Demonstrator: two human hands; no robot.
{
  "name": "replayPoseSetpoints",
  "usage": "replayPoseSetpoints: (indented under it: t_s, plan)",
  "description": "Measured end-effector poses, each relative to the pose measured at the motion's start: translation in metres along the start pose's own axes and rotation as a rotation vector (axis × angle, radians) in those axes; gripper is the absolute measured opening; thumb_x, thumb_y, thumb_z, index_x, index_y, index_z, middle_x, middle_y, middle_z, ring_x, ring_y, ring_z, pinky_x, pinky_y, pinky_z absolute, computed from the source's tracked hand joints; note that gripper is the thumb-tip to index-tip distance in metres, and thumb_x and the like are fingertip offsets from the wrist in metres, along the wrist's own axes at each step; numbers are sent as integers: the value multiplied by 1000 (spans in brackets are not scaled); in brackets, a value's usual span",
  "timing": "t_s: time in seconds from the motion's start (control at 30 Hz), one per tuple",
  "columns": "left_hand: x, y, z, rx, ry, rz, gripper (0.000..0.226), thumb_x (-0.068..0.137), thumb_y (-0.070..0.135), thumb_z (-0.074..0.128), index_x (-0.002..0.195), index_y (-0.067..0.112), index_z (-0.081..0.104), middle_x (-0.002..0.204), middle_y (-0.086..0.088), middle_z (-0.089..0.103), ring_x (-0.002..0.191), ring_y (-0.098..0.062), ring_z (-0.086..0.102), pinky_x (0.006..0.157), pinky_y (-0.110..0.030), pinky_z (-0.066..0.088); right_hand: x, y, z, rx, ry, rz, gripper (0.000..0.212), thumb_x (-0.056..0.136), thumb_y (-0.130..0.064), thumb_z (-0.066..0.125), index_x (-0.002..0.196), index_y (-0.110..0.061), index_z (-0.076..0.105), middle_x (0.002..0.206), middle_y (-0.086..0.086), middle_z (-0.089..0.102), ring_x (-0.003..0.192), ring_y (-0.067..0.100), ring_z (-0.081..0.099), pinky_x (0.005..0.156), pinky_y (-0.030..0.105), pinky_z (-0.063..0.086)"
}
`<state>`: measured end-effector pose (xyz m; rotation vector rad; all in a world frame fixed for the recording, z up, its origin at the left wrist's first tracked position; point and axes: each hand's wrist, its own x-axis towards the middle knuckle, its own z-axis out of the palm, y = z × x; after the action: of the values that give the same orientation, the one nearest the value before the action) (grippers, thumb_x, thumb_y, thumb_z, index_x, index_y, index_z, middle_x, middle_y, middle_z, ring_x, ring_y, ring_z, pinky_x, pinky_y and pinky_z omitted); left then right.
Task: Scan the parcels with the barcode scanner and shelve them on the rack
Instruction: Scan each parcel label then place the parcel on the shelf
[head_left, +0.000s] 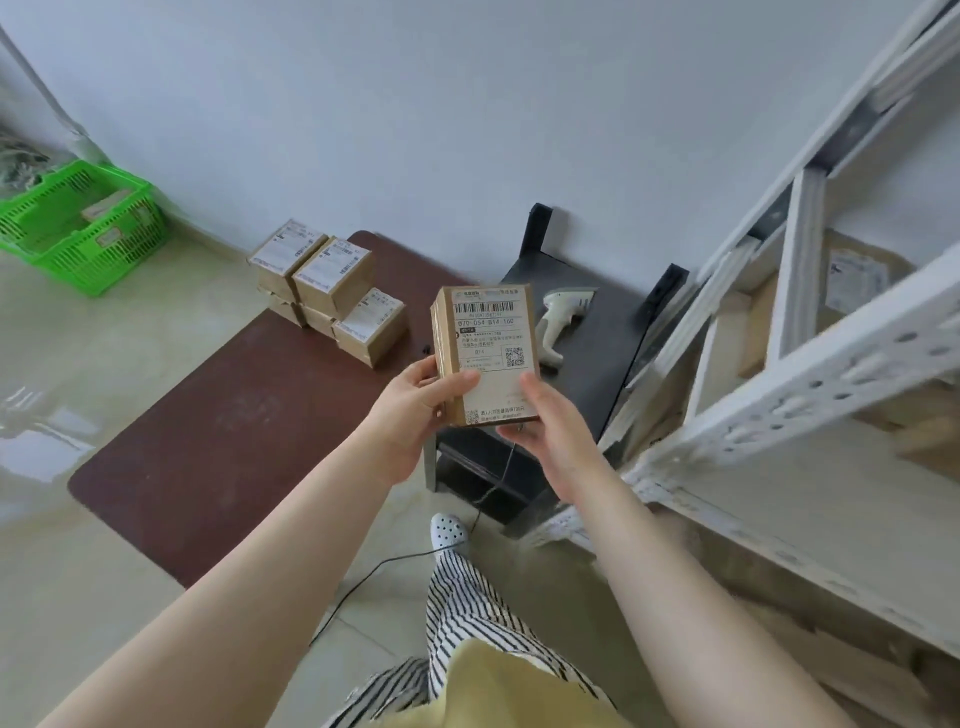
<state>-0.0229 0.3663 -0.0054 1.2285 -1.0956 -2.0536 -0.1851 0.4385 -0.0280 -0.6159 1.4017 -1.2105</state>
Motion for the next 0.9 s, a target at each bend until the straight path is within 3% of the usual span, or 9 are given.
replayPoseSetpoints:
  t_s: [0.17, 0.27, 0.4, 0.5, 0.6, 0.73, 0.8, 0.9]
  plan:
    - [-69, -46, 14, 27, -87, -94, 26, 97, 21, 63, 122, 18, 65, 97, 8, 79, 84, -6, 75, 70, -18, 55, -85, 29, -16, -113, 16, 87, 55, 82, -57, 60, 121, -18, 65, 112, 3, 74, 110, 20, 68, 92, 35, 57]
    - [-94, -65, 33, 58, -159, -154, 28, 97, 21, 63, 124, 16, 64, 96, 6, 79, 83, -8, 75, 71, -19, 56, -124, 39, -40, -153, 22, 126, 37, 89, -50, 61, 110, -21, 66, 102, -3, 76, 101, 15, 70, 90, 32, 57]
    - [-111, -81, 66, 141, -252, -186, 49, 81, 31, 70, 126, 13, 63, 106, 0, 78, 93, -15, 74, 81, -25, 54, -161, 50, -79, -135, 53, 157, 48, 71, -53, 68, 108, -21, 67, 100, -3, 76, 97, 16, 70, 88, 34, 57]
    - [-118, -98, 109, 187, -317, -201, 46, 82, 30, 70, 124, 14, 63, 108, -1, 78, 96, -16, 75, 84, -26, 56, -192, 52, -123, -77, 85, 162, 51, 72, -48, 69, 112, -17, 66, 102, 0, 75, 95, 16, 68, 86, 34, 55]
    - [-115, -118, 161, 238, -382, -207, 55, 82, 33, 80, 129, 12, 61, 118, -5, 75, 109, -24, 71, 99, -38, 53, -220, 54, -178, -36, 132, 145, 53, 71, -47, 70, 114, -15, 66, 105, 3, 74, 99, 20, 67, 90, 37, 54]
    - [-112, -154, 257, 237, -403, -184, 80, 62, 41, 86, 130, 11, 57, 118, -5, 74, 106, -22, 72, 93, -35, 55, -262, 53, -270, -4, 188, 108, 42, 75, -43, 68, 110, -19, 65, 105, 2, 74, 98, 20, 68, 94, 40, 51]
    - [-113, -177, 315, 228, -401, -186, 88, 59, 43, 87, 134, 9, 54, 124, -9, 71, 111, -26, 70, 98, -39, 55, -284, 53, -325, 2, 232, 95, 45, 74, -44, 68, 112, -20, 65, 109, 1, 74, 101, 19, 68, 95, 41, 52]
    - [-113, -210, 397, 202, -411, -204, 72, 68, 35, 81, 131, 9, 57, 122, -7, 72, 112, -26, 69, 104, -41, 52, -315, 54, -401, 27, 313, 97, 51, 73, -47, 69, 115, -19, 64, 119, 5, 70, 113, 22, 64, 98, 42, 52]
